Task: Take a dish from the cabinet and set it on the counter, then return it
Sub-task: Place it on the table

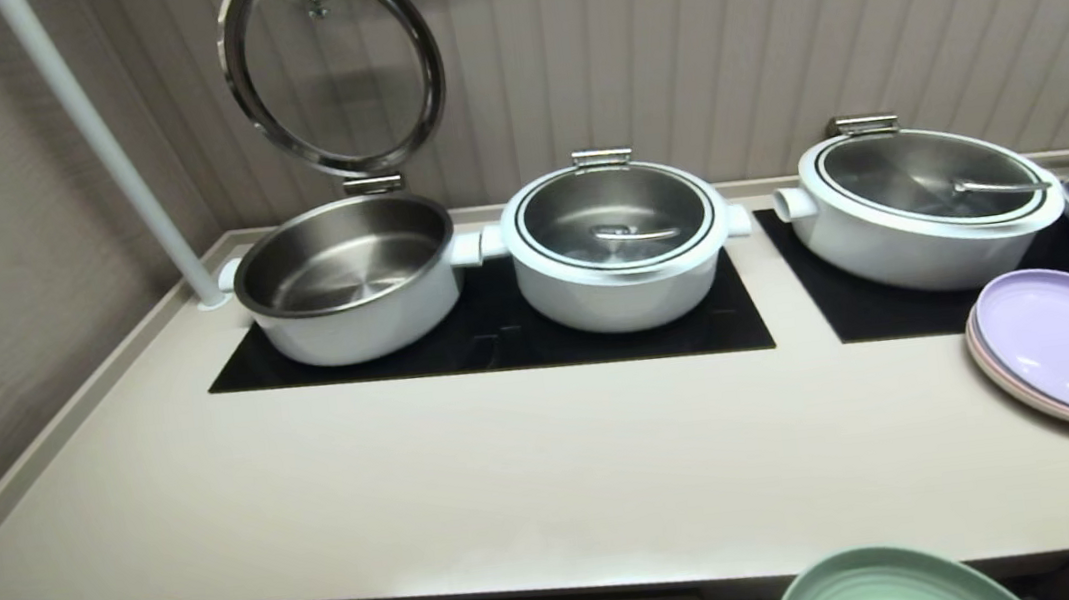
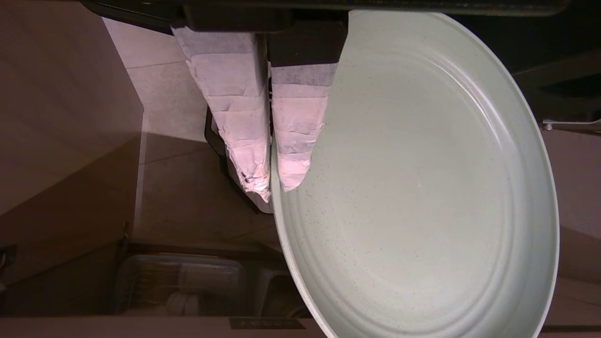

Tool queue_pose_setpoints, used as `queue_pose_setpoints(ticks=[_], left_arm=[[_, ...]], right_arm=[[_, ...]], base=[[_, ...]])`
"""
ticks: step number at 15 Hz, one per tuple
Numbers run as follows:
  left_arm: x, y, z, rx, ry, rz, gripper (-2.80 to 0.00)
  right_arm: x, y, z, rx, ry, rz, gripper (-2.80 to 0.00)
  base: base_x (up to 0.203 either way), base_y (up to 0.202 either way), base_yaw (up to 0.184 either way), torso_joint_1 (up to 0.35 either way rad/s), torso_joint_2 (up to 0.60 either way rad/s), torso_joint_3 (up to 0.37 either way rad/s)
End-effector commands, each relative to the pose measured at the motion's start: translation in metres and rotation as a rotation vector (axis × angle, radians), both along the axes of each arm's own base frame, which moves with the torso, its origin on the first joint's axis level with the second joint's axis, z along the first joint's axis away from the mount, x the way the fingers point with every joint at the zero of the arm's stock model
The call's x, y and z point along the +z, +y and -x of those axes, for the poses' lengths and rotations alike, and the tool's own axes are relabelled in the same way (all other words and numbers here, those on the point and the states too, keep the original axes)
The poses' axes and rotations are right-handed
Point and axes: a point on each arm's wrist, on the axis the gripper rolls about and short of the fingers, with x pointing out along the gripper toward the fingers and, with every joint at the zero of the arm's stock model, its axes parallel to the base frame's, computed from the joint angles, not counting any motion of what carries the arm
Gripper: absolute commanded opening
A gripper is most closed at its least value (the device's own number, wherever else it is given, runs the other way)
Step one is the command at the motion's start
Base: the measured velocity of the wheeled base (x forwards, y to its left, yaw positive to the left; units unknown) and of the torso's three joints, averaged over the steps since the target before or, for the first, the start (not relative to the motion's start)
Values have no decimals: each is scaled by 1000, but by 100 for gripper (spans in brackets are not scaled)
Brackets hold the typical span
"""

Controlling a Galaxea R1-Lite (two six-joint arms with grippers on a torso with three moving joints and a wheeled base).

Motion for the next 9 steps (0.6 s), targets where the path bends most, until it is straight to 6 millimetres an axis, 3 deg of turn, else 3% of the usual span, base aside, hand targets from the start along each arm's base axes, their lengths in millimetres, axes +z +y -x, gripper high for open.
queue_pose_setpoints(ticks=[1, 9], left_arm=[[0, 0, 0, 1, 0, 1, -280], [0, 0, 0, 1, 0, 1, -280]], right_arm=[[3, 0, -6, -17, 7, 0, -280], [20, 3, -39, -41, 32, 11, -280]], base=[[0, 0, 0, 0, 0, 0], [0, 0, 0, 0, 0, 0]])
